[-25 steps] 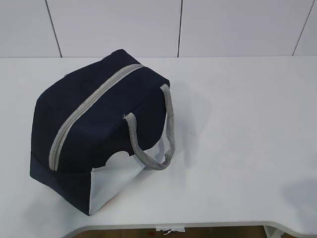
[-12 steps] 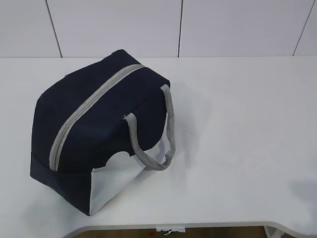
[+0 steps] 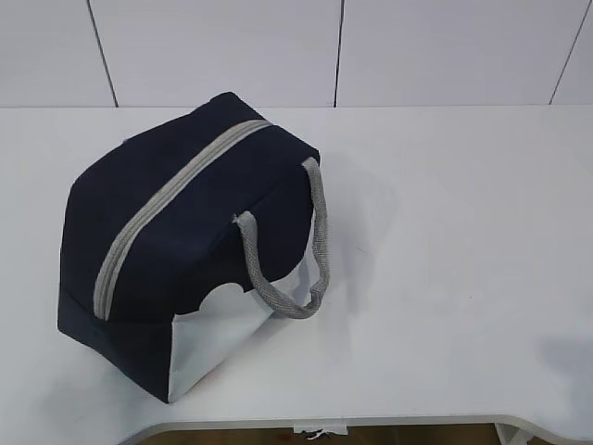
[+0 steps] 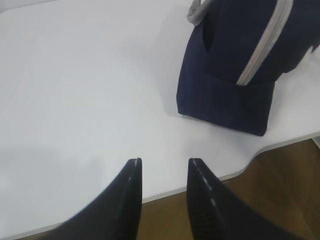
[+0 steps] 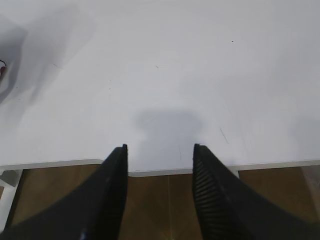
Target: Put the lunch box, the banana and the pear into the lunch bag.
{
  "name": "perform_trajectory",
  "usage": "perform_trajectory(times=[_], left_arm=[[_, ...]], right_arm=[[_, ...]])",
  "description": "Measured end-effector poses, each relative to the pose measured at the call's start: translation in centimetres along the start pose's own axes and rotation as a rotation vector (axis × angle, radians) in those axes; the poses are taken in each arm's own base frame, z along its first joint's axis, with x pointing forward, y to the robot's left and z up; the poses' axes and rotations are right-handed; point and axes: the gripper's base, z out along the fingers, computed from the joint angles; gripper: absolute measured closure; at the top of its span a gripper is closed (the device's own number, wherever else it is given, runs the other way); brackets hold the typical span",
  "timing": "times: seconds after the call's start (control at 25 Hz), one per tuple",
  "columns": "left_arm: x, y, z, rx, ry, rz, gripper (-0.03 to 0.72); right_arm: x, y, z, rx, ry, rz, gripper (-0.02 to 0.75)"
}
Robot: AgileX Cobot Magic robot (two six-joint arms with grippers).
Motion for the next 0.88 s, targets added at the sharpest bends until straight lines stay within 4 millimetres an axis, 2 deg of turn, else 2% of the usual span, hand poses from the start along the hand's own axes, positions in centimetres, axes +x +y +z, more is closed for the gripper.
perform_trajectory(times=[0.2, 0.88], left_arm=[[-0.05, -0.02, 0.09, -0.053, 0.002, -0.027, 0.453], [-0.1, -0.24, 0.1, -0.031, -0.004, -0.04, 0.452]], right_arm=[[0.0, 0.02, 0.0, -0.002, 0.0, 0.001, 0.396], [0.0, -0.02, 0.0, 0.002, 0.0, 0.0, 0.396]])
